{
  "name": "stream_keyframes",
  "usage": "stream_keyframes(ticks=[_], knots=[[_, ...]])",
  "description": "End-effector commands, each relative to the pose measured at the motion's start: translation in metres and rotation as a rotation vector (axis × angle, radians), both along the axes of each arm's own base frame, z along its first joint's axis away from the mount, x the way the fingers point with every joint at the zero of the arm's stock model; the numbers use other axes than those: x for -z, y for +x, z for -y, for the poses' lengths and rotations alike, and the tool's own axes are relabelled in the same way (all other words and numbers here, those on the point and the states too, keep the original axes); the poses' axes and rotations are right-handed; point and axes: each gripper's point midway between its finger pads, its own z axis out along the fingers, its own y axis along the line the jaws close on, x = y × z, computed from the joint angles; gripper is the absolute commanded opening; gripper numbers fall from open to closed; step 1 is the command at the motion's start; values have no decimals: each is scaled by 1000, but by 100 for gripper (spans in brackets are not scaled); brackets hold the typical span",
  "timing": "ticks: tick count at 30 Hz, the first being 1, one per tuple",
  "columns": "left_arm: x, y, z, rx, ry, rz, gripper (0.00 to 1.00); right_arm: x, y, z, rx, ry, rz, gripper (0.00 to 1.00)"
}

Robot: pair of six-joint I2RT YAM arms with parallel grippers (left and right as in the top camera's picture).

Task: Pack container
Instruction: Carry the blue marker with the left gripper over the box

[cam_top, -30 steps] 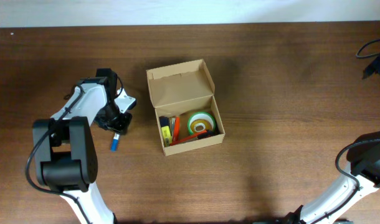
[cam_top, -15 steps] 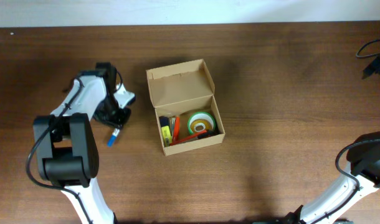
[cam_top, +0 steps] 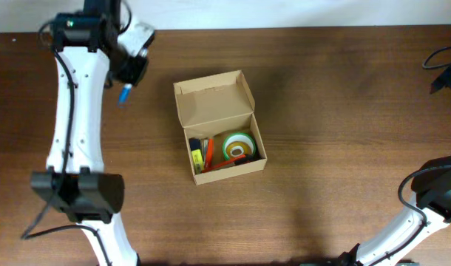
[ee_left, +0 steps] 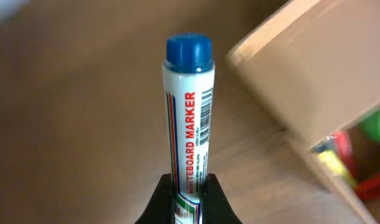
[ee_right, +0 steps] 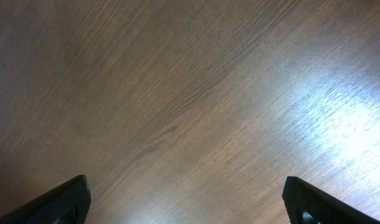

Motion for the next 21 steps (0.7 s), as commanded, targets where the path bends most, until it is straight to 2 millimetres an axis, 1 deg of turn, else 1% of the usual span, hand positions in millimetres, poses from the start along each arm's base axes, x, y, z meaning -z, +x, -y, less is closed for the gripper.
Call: stream_keyframes(ticks=[1,3,4,6,10,12,14,16,18,19,21], knots=[[-43,-13,60,246,-64,92,2,-11,-4,-1,3,-19,18,99],[-56,-31,97,376,-119,99,2,-11,-3,-1,3,-19,18,99],[-58,-41,115,439,-136,91,2,-11,-3,-1,3,-19,18,99],[-56,-57,141,517,-140,66,2,-11,-3,-1,3,-19,18,99],[-40,-84,186,636,-137,5,2,-11,-3,-1,3,-19,18,99],[-28,-94,201,677,-132,-35,2,-11,-3,-1,3,-19,18,99],[-10,-105,212,709,-121,-89,2,-11,-3,-1,3,-19,18,99],[11,-114,218,727,-105,-141,2,-11,-3,-1,3,-19,18,99],[36,-113,212,719,-30,-167,2,-11,-3,-1,3,-19,18,99],[54,-108,203,700,44,-171,2,-11,-3,-1,3,-19,18,99],[75,-102,193,658,104,-175,2,-11,-3,-1,3,-19,18,99]])
